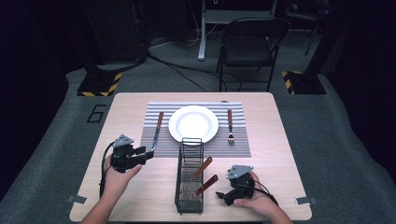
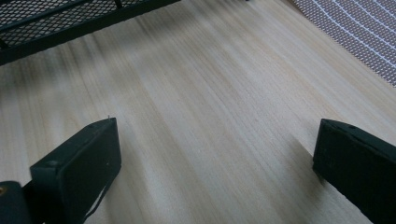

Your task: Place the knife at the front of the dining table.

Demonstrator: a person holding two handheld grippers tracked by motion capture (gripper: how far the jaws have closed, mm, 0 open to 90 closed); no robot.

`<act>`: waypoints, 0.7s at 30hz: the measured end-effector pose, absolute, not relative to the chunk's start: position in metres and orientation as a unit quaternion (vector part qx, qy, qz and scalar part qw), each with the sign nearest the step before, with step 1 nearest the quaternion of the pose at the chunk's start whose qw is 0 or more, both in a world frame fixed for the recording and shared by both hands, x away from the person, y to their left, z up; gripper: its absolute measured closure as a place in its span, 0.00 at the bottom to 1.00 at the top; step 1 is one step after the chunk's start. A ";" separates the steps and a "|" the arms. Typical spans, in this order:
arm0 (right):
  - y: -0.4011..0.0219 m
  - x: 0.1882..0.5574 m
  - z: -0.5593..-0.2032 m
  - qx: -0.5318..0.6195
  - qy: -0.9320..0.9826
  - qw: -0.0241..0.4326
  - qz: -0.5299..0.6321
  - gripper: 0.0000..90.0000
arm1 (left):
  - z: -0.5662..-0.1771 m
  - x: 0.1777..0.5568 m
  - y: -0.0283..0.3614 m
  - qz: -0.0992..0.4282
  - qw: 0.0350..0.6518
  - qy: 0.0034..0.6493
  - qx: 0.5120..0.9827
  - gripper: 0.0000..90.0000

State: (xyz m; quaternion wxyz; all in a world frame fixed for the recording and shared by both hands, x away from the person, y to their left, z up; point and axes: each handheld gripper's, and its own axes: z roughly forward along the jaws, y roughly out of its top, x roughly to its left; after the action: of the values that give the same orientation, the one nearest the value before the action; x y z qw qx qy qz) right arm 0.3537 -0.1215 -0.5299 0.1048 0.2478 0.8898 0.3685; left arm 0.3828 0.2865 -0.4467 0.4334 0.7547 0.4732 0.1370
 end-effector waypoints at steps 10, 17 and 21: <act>-0.121 0.353 -0.530 0.254 0.888 0.105 0.370 0.00 | -0.467 0.378 0.288 0.142 0.424 0.455 0.770 0.50; -0.121 0.353 -0.530 0.253 0.888 0.105 0.370 0.00 | -0.483 0.375 0.291 0.139 0.412 0.452 0.779 0.43; -0.121 0.353 -0.530 0.254 0.887 0.105 0.370 0.00 | -0.489 0.373 0.294 0.141 0.415 0.452 0.777 0.42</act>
State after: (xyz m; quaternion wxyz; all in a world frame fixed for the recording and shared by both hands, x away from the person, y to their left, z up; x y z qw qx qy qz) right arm 0.3532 -0.1208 -0.5300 0.1054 0.2539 0.8874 0.3700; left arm 0.3735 0.2939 -0.4887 0.4154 0.7770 0.4516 0.1407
